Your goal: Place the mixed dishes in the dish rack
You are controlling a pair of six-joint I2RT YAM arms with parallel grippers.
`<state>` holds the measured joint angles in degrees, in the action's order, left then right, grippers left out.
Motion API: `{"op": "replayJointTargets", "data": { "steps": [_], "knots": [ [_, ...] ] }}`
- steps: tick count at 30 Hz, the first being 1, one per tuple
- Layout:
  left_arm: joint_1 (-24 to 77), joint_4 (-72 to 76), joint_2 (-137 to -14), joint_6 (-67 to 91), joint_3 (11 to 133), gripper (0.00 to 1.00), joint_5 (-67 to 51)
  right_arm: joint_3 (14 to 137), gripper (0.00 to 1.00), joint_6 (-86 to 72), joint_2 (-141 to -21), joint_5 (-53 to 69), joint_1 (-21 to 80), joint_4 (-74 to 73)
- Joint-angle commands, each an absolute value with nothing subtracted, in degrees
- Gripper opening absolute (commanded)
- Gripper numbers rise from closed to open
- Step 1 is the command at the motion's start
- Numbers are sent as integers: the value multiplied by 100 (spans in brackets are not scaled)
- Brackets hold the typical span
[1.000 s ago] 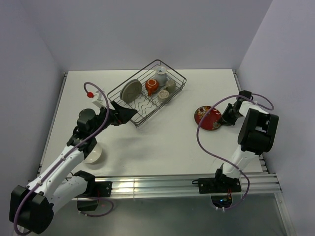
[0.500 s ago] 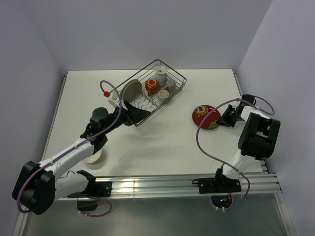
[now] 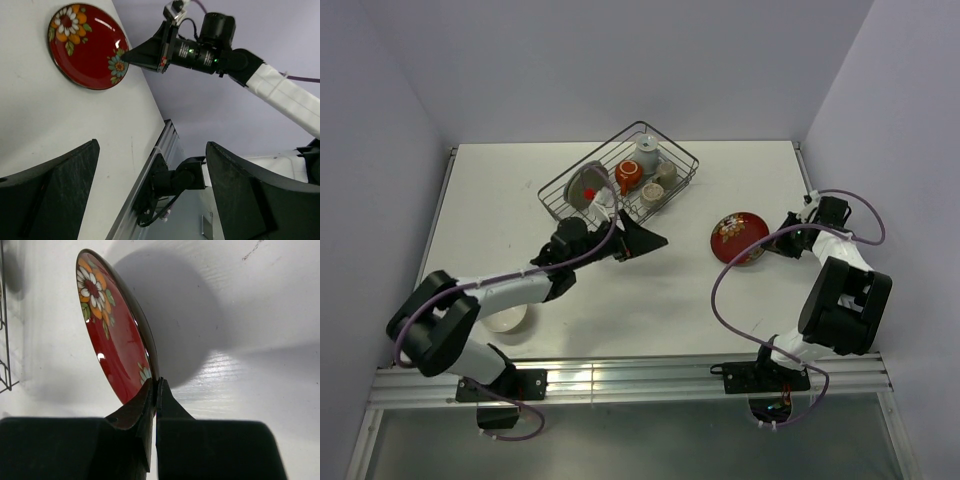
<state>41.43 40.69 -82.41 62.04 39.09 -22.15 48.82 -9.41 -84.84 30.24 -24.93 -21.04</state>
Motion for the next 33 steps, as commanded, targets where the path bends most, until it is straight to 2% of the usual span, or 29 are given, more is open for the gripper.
{"op": "replayJointTargets", "data": {
  "steps": [1, 9, 22, 33],
  "knots": [
    [4350, 4965, -8813, 6583, 4244, 95, -2285, 4887, 0, -713, -8148, 3401, -2540, -1916],
    [4676, 4177, -9483, 5767, 5132, 96, -2645, 4895, 0, 298, -7796, 3718, -2549, -2232],
    [4939, 2971, -9738, 3193, 5563, 97, -2865, 5423, 0, 2433, -7945, 4245, -2540, -3357],
    [4931, 2479, -10239, 2066, 6204, 97, -3085, 5722, 0, 3743, -8025, 4561, -2382, -3963]
  ]
}}
